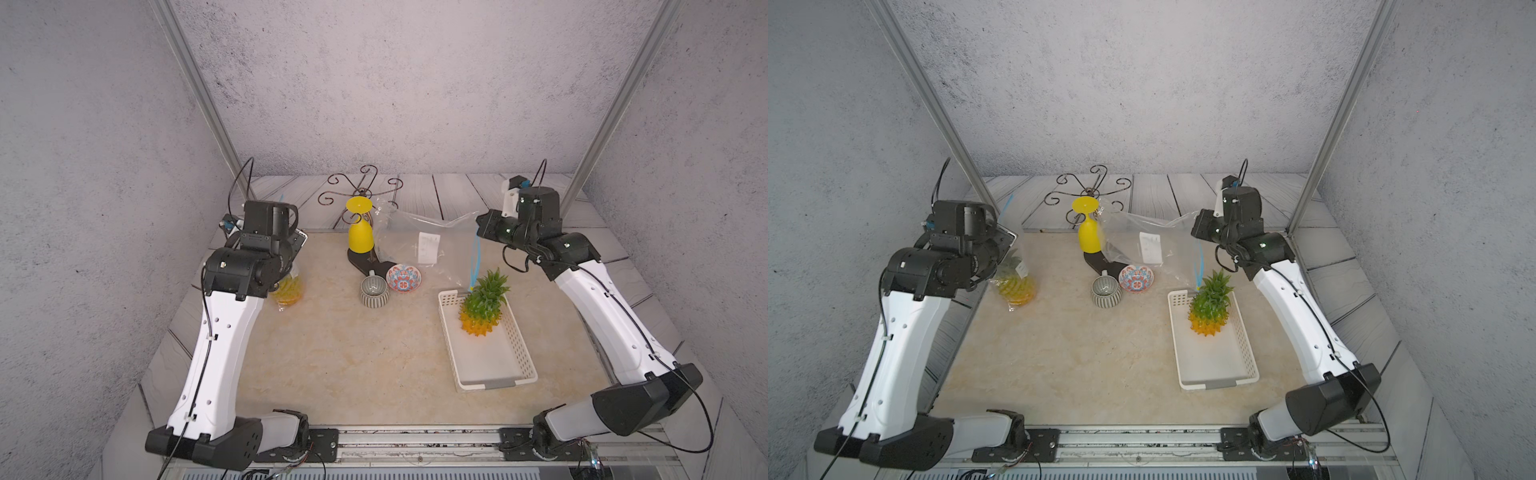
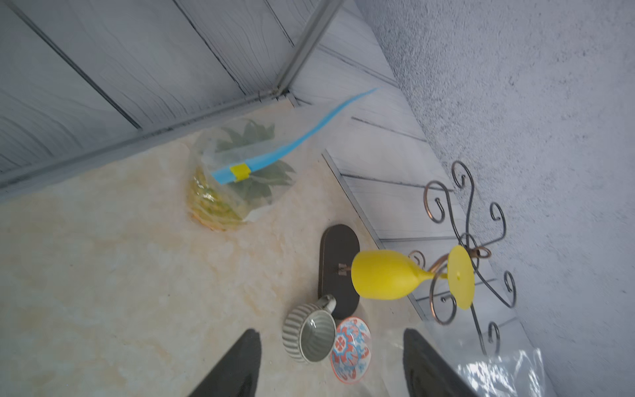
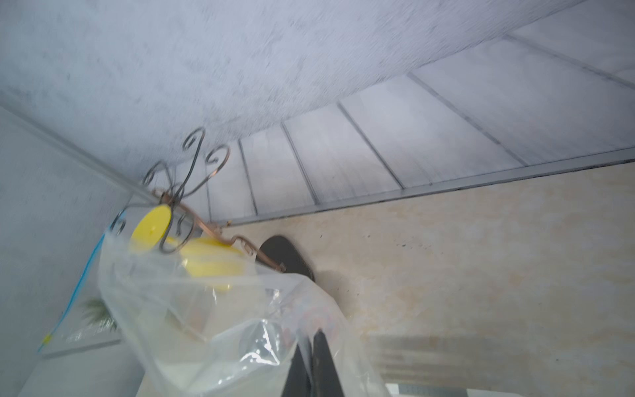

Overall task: Open the zip-top bag and take out the pineapple
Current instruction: Place the zipper food storage bag at the center of the board, then pick up the zipper food storage bag at the center of the board.

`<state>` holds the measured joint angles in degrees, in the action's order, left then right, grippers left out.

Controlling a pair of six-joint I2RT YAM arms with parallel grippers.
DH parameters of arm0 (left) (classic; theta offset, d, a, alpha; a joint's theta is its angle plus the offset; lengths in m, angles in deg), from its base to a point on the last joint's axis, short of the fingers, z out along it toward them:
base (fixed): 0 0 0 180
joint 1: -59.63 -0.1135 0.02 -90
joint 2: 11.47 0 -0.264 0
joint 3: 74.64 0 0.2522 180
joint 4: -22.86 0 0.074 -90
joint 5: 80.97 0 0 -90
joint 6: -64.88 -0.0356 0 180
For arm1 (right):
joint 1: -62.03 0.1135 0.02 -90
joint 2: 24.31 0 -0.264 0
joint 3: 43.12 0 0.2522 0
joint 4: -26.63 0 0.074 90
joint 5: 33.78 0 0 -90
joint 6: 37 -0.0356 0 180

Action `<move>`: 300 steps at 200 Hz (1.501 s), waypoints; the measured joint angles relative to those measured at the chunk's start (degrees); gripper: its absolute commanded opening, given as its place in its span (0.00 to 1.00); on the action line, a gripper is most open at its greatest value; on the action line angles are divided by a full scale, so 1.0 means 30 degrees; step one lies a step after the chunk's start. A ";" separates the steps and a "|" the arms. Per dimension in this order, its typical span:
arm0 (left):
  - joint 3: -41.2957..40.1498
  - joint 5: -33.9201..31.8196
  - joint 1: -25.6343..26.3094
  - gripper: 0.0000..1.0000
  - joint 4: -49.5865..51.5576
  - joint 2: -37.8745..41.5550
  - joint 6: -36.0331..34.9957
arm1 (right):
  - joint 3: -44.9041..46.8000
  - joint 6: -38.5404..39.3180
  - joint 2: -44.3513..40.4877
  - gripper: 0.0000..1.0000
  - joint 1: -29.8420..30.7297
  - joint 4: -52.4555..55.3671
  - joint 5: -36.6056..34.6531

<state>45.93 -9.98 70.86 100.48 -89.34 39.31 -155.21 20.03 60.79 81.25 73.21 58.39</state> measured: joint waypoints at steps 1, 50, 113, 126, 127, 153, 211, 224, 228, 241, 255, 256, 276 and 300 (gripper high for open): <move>0.0073 -0.0051 -0.0015 0.69 0.0044 -0.0066 0.0000 | -0.0058 -0.0087 0.0044 0.00 -0.0051 -0.0015 -0.0087; 0.1749 0.0393 -0.3993 0.66 0.0838 -0.2943 0.1690 | -0.1027 -0.3810 0.3679 0.00 -0.1836 -0.2382 0.0051; 0.3541 0.4634 -0.7191 0.75 -0.0226 -0.6528 0.6572 | -0.4335 -0.4750 0.8990 0.62 -0.3220 -0.1581 0.1741; 0.4255 0.5180 -0.7242 0.78 0.0117 -0.7278 0.8102 | -0.4874 -0.4182 0.8918 0.64 -0.3198 -0.1290 0.1712; 0.4320 0.5253 -0.7242 0.78 0.0175 -0.7329 0.8320 | -0.4896 -0.4146 0.8918 0.64 -0.3198 -0.1290 0.1705; 0.3934 0.6441 -0.7242 0.80 0.0539 -0.7104 1.1978 | -0.4874 -0.3060 0.8320 0.65 -0.3002 -0.1282 0.1362; 0.2776 0.7300 -0.7293 0.86 -0.0160 -0.6003 1.7274 | -0.3614 -0.1894 0.6513 0.66 -0.2288 -0.1166 0.1093; 0.2579 0.7431 -0.7286 0.86 -0.0423 -0.6324 1.7690 | -0.3606 -0.1763 0.6339 0.66 -0.2047 -0.1166 0.1093; 0.2528 0.7424 -0.7286 0.87 -0.0452 -0.6390 1.7762 | -0.3577 -0.1705 0.6295 0.66 -0.1960 -0.1173 0.1093; 0.2368 0.7395 -0.7286 0.87 -0.0495 -0.6528 1.8039 | -0.3424 -0.1603 0.6142 0.66 -0.1741 -0.1180 0.1093; 0.2055 0.7337 -0.7300 0.87 -0.0750 -0.6513 1.8185 | -0.3228 -0.1552 0.6018 0.66 -0.1596 -0.1195 0.1100; 0.2033 0.7337 -0.7300 0.87 -0.0765 -0.6513 1.8185 | -0.3206 -0.1545 0.6011 0.66 -0.1566 -0.1195 0.1100; 0.1661 0.7227 -0.7417 0.80 -0.1231 -0.6659 1.8338 | -0.3053 -0.1494 0.5916 0.66 -0.1392 -0.1195 0.1151; 0.1377 0.7176 -0.7635 0.57 -0.2157 -0.7169 1.8542 | -0.2936 -0.1479 0.5843 0.65 -0.1268 -0.1231 0.1158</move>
<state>50.06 11.55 47.95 94.01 -110.85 94.93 -164.01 15.60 78.32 77.45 69.51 61.87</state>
